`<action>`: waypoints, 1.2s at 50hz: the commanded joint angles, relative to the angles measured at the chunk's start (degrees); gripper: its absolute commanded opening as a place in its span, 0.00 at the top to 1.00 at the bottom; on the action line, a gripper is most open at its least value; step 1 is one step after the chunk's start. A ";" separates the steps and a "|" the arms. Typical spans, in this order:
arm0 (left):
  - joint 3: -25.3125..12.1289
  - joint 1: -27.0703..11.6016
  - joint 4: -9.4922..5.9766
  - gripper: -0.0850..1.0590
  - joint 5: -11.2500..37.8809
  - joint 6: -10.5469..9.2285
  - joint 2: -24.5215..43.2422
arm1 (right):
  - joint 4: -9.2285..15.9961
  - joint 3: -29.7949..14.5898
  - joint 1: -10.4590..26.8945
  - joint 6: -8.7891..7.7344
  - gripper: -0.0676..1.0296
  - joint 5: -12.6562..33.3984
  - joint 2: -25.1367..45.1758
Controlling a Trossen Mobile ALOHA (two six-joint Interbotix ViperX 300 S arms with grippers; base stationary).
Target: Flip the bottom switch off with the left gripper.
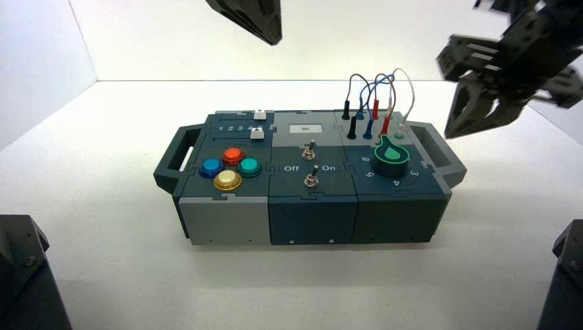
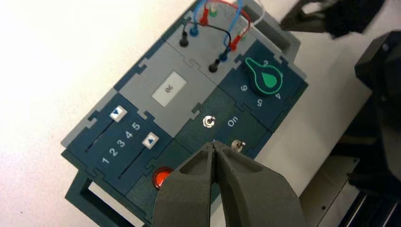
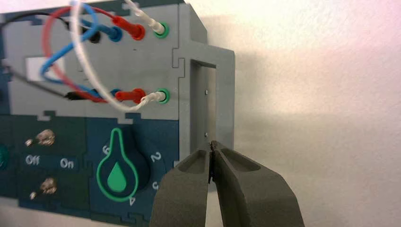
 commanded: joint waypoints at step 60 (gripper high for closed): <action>-6.15 -12.13 0.18 0.95 3.78 10.55 15.91 | 2.29 -9.67 0.35 -0.70 0.96 -0.62 20.30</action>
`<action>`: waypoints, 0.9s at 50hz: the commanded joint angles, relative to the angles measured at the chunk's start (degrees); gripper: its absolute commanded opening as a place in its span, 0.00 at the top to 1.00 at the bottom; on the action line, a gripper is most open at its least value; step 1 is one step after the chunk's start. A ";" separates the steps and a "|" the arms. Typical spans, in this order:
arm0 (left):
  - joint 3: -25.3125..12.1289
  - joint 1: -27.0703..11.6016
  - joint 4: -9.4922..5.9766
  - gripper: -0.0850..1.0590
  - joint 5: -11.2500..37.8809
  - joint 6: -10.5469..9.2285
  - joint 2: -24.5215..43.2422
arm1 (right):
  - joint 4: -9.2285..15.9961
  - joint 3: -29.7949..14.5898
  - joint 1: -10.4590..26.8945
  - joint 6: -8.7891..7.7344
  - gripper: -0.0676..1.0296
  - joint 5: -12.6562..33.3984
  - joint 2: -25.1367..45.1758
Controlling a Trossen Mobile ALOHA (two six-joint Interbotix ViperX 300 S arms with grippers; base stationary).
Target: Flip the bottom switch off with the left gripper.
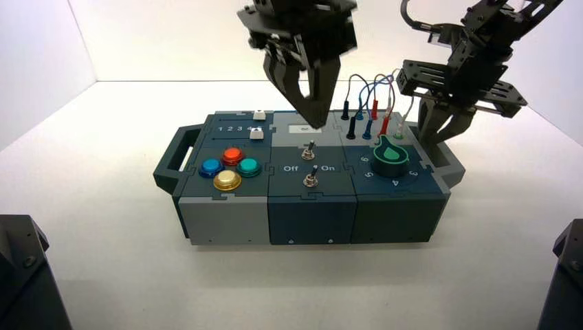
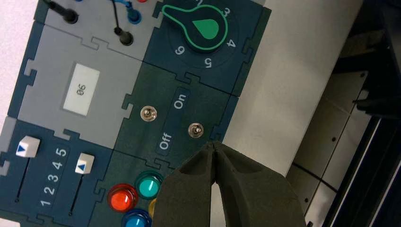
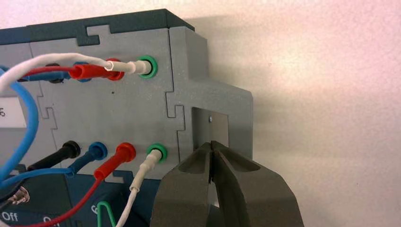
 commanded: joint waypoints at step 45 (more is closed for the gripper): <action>-4.75 -5.01 0.97 0.95 1.41 3.25 7.56 | 0.09 -0.26 0.26 -0.88 0.96 0.35 2.46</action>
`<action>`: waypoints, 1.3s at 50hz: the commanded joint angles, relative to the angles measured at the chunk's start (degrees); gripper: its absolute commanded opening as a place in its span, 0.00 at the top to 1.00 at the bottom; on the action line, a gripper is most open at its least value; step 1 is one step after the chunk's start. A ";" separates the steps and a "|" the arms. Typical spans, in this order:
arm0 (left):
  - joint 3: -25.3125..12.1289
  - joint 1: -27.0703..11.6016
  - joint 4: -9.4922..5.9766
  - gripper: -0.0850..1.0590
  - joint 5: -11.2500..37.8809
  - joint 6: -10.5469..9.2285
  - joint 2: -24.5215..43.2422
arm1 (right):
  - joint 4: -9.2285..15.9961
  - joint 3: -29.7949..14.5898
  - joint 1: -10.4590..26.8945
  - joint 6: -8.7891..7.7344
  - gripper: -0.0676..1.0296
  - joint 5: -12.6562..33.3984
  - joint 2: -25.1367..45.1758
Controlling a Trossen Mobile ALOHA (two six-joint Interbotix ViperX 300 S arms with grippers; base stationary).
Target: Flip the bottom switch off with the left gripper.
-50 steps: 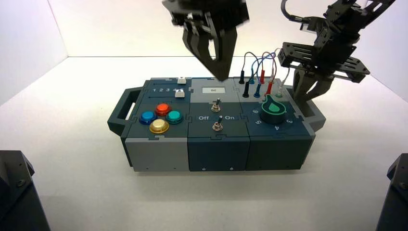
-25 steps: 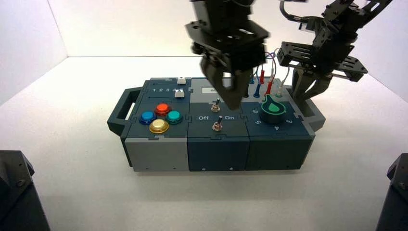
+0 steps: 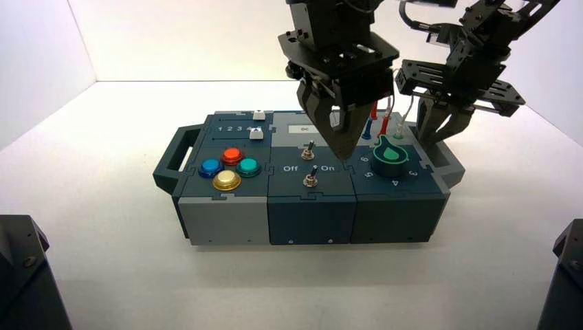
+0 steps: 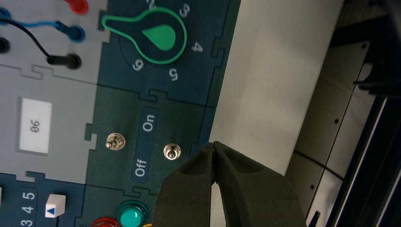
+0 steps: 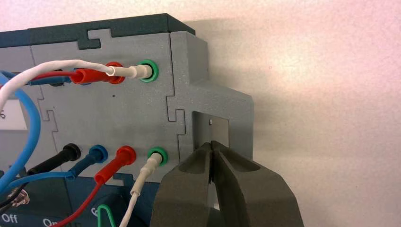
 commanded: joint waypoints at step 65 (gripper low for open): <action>-4.48 0.53 1.85 0.95 -1.41 6.77 5.89 | 0.00 0.00 0.35 -0.88 0.96 0.26 2.20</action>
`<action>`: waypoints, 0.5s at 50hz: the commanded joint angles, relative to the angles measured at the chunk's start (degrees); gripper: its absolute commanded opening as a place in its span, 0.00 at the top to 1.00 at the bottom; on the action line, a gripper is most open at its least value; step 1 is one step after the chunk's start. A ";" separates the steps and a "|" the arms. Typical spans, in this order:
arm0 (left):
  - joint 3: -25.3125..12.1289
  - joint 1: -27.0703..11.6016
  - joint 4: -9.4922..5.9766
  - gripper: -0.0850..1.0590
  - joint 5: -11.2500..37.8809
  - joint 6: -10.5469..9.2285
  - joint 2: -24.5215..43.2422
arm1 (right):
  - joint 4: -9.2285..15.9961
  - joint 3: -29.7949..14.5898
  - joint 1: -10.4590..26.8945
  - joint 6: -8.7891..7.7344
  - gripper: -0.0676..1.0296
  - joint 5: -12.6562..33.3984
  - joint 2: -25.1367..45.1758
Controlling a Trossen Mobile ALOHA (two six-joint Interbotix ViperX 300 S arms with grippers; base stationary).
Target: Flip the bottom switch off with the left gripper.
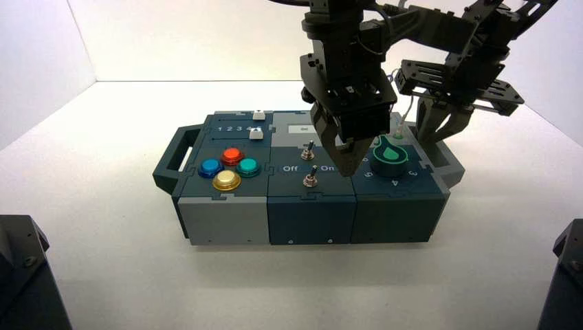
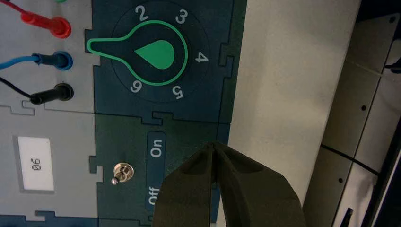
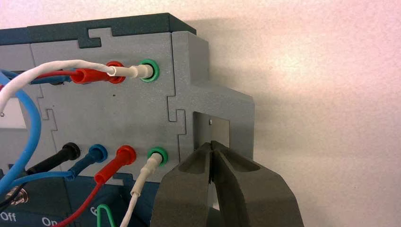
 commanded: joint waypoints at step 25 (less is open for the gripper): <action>-0.44 2.99 0.26 0.95 -0.44 2.20 -0.70 | 0.00 0.26 0.26 -0.44 0.96 -0.18 1.93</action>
